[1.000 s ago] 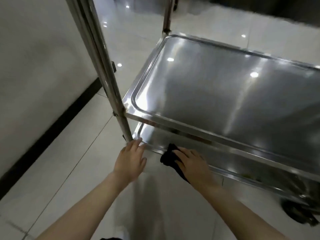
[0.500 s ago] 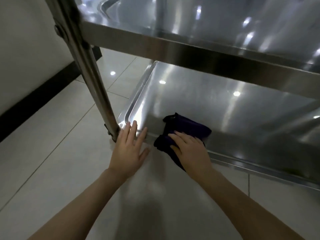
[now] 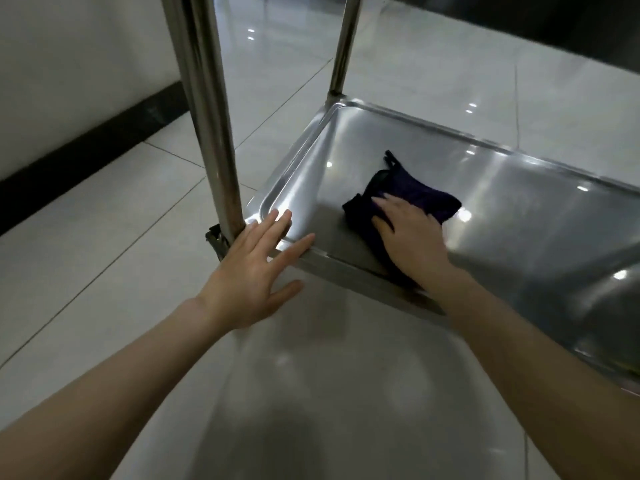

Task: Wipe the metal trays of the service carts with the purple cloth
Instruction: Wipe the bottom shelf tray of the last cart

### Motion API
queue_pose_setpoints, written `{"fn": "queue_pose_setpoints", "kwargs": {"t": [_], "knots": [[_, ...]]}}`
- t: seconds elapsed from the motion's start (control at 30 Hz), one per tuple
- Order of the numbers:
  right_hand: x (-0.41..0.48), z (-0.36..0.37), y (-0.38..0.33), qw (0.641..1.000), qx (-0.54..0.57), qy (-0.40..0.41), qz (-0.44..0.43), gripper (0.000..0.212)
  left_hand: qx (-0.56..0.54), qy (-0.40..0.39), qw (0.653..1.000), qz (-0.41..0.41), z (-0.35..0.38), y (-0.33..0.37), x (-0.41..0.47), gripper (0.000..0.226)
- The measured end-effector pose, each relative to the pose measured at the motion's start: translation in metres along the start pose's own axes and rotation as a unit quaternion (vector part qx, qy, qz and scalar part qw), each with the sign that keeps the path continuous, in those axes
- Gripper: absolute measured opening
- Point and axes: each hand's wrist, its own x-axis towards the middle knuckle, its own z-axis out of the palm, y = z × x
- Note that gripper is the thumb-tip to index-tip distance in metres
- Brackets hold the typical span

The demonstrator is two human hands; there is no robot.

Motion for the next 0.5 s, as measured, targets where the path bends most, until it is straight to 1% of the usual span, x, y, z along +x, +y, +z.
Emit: {"fn": "queue_pose_setpoints", "kwargs": {"t": [0.07,0.1,0.17,0.23,0.3,0.43,0.47,0.5], "knots": [[-0.039,0.006,-0.013,0.997,0.018,-0.027,-0.076,0.041,-0.008,-0.001,1.0,-0.01,0.0,-0.002,0.003,0.062],[-0.054,0.008,-0.018,0.994,0.023,-0.042,-0.101,0.041,-0.012,0.003,1.0,-0.013,0.001,-0.003,0.004,0.062],[-0.063,0.007,-0.021,0.99,0.025,-0.058,-0.129,0.042,-0.018,0.013,1.0,-0.018,0.003,-0.002,0.004,0.061],[-0.039,0.005,-0.02,0.989,0.023,-0.048,-0.136,0.042,-0.026,0.017,0.999,-0.026,0.004,-0.002,0.004,0.059],[0.007,0.005,-0.021,0.993,0.01,-0.032,-0.114,0.042,-0.03,0.016,0.999,-0.035,0.003,-0.002,0.003,0.059],[0.093,0.011,-0.03,0.999,0.03,-0.01,0.021,0.042,-0.086,0.041,0.994,-0.054,0.002,0.001,0.004,0.057],[0.099,0.014,-0.035,0.999,0.03,-0.002,0.035,0.042,-0.109,0.055,0.99,-0.068,0.002,0.003,0.004,0.057],[0.095,0.016,-0.04,0.999,0.027,0.002,0.029,0.041,-0.136,0.069,0.985,-0.085,0.002,0.004,0.004,0.057]]}}
